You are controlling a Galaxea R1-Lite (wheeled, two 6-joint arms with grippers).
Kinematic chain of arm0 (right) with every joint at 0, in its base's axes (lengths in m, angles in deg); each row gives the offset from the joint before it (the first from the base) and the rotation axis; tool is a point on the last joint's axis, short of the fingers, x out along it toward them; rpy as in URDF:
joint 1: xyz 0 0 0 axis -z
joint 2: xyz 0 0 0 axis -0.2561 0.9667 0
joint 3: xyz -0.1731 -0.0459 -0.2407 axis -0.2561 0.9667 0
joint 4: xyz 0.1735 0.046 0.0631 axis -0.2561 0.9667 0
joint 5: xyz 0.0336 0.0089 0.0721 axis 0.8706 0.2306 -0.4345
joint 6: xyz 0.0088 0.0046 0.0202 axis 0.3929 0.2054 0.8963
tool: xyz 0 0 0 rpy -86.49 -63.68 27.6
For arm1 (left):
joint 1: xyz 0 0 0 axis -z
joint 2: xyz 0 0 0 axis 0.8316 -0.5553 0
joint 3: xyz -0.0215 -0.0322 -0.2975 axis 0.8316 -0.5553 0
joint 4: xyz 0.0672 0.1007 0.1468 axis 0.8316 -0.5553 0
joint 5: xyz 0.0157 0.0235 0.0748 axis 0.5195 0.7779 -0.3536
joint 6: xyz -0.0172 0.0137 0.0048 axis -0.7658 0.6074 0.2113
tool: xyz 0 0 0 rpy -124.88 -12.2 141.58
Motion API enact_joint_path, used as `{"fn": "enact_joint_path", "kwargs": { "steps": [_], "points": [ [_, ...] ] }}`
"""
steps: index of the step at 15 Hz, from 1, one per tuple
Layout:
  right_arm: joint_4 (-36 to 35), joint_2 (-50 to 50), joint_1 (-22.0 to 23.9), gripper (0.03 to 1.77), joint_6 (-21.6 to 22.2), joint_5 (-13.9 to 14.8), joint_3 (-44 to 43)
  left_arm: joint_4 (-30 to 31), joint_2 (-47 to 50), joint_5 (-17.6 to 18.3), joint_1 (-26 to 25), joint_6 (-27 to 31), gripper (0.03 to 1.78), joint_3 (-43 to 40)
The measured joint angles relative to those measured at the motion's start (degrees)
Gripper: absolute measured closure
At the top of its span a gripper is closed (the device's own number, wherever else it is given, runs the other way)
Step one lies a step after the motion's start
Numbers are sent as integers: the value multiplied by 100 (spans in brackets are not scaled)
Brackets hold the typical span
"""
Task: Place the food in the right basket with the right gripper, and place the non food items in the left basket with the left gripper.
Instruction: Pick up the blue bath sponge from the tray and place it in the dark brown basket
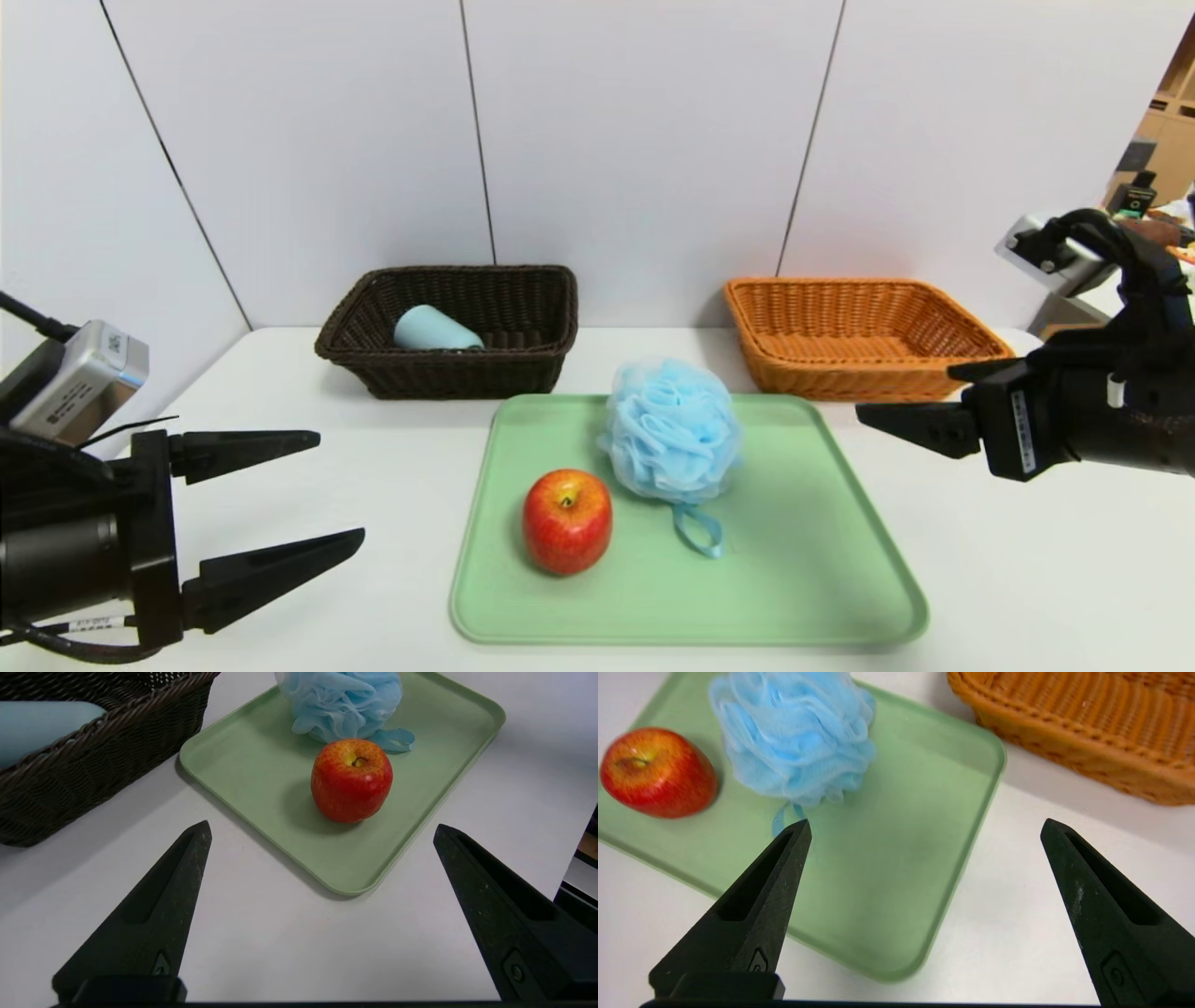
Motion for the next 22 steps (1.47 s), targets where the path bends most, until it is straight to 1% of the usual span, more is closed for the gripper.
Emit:
{"fn": "enact_joint_path", "kwargs": {
  "steps": [4, 8, 10, 12, 13, 14, 16, 19, 22],
  "points": [
    [-56, -194, -37, 11, -22, -34, 555, -22, -697, -12, 749, 6, 12, 859],
    [-61, -183, -76, 11, -22, -32, 669, -13, -1751, -59, 1488, 34, 12, 2004],
    [-59, -135, -76, 11, -12, -21, 700, -2, -2356, -260, 1793, 39, 12, 2508],
    [-67, -105, -59, 11, -11, -17, 714, 9, -2949, -651, 2089, 28, 12, 2931],
    [-72, -88, -48, 11, -12, -17, 719, 15, -3200, -813, 2204, 13, 12, 3123],
    [-78, -66, -34, 11, -9, -17, 719, 15, -3445, -896, 2306, -2, 12, 3318],
    [-76, -6, -17, 11, 7, -17, 719, -9, -3814, -946, 2444, -9, 12, 3600],
    [-138, 80, 0, 11, 16, -15, 722, -5, -4225, -1158, 2604, -13, 12, 3900],
    [-133, 140, 29, 11, 13, -15, 723, 6, -4498, -1189, 2759, -7, 12, 4112]
  ]
}}
